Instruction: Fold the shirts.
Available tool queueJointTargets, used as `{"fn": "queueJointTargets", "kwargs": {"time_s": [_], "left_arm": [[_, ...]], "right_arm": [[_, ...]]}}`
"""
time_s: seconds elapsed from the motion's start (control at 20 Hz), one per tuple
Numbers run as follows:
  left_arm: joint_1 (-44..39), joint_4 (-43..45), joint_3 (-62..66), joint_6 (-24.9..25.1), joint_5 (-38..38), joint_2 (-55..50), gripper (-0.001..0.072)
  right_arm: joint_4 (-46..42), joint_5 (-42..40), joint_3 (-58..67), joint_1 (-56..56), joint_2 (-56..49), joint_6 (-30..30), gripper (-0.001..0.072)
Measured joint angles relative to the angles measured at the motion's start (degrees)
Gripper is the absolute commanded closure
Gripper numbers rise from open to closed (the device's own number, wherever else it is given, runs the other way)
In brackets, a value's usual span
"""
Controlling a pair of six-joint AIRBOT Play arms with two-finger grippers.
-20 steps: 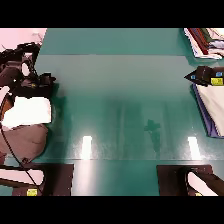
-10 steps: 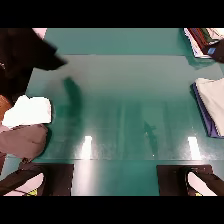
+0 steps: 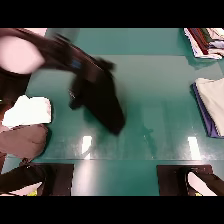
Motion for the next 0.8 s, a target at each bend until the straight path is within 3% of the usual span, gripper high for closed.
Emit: {"fn": "queueJointTargets", "kwargs": {"time_s": [0.1, 0.25, 0.55, 0.8], "left_arm": [[-3.3, -3.5, -0.8, 0.9, 2.3, -3.4, 0.0117], [-1.7, -5.8, -1.3, 1.4, 3.2, -5.9, 0.0117], [16.0, -10.0, -7.3, 2.0, 1.3, -7.4, 0.0117], [26.0, -22.3, -17.7, 8.9, 5.8, -10.8, 0.0117]], "right_arm": [[0.0, 0.9, 0.4, 0.0, 0.0, 0.0, 0.0693], [0.0, 2.3, 0.6, 0.0, 0.0, 0.0, 0.0694], [0.0, 3.5, 0.7, 0.0, 0.0, 0.0, 0.0693], [0.0, 3.7, 0.7, 0.0, 0.0, 0.0, 0.0693]]}}
